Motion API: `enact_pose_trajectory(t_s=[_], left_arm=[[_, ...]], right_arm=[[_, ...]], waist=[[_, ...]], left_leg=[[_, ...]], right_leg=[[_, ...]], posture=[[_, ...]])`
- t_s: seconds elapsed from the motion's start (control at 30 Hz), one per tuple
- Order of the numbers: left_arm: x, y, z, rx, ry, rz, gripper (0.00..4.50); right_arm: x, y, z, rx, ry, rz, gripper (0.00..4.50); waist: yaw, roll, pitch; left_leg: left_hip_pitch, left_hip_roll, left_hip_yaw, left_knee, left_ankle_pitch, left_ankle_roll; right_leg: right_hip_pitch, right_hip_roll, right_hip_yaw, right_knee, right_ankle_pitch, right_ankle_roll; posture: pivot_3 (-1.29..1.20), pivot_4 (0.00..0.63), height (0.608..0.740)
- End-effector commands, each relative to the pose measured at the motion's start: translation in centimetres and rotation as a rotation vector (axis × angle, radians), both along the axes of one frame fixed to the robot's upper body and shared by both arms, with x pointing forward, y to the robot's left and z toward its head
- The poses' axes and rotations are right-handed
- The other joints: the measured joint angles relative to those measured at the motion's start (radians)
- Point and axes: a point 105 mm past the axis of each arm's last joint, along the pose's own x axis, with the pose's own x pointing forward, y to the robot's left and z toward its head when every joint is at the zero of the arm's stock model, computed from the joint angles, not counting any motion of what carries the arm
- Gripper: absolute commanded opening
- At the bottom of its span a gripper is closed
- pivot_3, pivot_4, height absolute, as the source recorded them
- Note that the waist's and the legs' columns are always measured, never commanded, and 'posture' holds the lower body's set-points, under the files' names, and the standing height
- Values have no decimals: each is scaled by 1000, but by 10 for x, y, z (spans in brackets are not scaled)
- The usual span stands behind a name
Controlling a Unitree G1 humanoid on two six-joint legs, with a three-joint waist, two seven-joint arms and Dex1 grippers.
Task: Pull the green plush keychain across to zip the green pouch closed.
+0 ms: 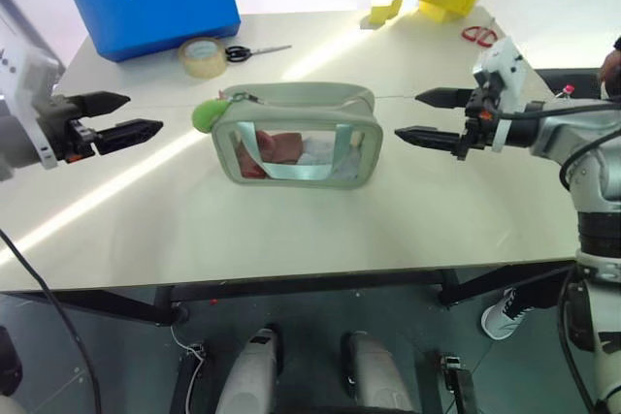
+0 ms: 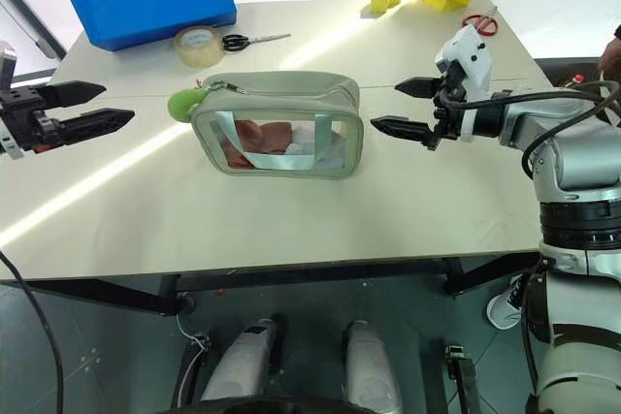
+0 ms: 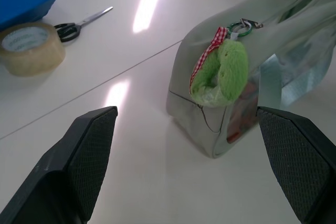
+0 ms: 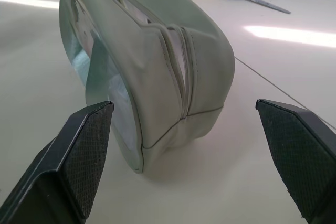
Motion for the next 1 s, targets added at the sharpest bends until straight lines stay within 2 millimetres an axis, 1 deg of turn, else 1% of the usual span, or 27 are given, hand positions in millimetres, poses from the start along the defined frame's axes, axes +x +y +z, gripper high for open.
enact_pose_trajectory(t_s=[0.03,0.1,0.23,0.37,0.5,0.6,0.77,0.93,1.0], left_arm=[[0,0,12,37,-52,4,4471],[2,0,13,21,-49,11,4471],[4,-2,6,26,-42,4,4471],[-2,-11,-1,55,-21,-47,4471],[2,-12,-4,47,-22,-40,4471],[-1,-16,-13,73,0,-59,4471],[-2,-23,-18,73,5,-76,4471],[5,-32,-37,56,22,-73,4471],[14,-41,-50,27,20,-64,4471]], right_arm=[[-7,2,17,-1,-70,20,4500],[-8,1,18,-5,-75,23,4500],[-6,-2,16,-5,-77,0,4500],[-8,1,17,-6,-74,22,4500],[-5,-2,18,-17,-85,11,4500],[-7,1,20,-4,-83,20,4500],[-7,3,18,-20,-90,30,4500],[-10,11,20,-31,-98,52,4500],[-10,23,24,-44,-114,91,4500]], waist=[[-1,0,0],[-2,0,0],[-2,0,0],[-3,0,0],[-2,0,0],[-2,0,0],[-2,0,0],[-1,0,0],[-1,0,0]], left_leg=[[0,0,0,0,0,0],[0,0,0,0,0,0],[1,0,1,1,0,0],[0,0,1,2,0,0],[1,0,1,2,0,0],[1,0,1,3,0,0],[1,1,1,3,0,0],[1,0,1,5,1,0],[1,0,1,5,1,0]], right_leg=[[0,0,0,0,0,0],[0,1,0,1,0,0],[0,1,1,1,1,1],[0,1,1,2,1,1],[0,1,2,3,1,1],[0,1,2,3,1,1],[0,1,2,5,1,1],[0,1,2,6,1,1],[0,1,2,8,1,2]], posture=[[0,150,740],[0,150,740],[0,150,740],[0,150,740],[0,150,740],[0,150,740],[0,150,740],[0,150,740],[0,150,740]])
